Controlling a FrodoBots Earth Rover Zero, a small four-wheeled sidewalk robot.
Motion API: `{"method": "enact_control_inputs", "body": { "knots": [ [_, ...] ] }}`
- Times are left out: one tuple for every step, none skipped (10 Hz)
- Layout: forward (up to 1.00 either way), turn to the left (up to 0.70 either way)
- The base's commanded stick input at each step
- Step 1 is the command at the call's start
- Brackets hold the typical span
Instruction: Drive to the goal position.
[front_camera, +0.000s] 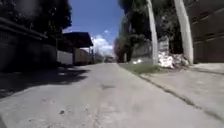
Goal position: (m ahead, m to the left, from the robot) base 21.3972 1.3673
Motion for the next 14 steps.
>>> {"method": "enact_control_inputs", "body": {
  "knots": [
    [1.0, 0.0],
    [1.0, 0.0],
    [1.0, 0.0],
    [1.0, 0.0],
    [1.0, 0.0],
    [1.0, 0.0],
    [1.0, 0.0],
    [1.0, 0.0],
    [1.0, 0.0],
    [1.0, 0.0],
    [1.0, 0.0],
    [1.0, 0.0],
    [1.0, 0.0],
    [1.0, 0.0]
  ]
}}
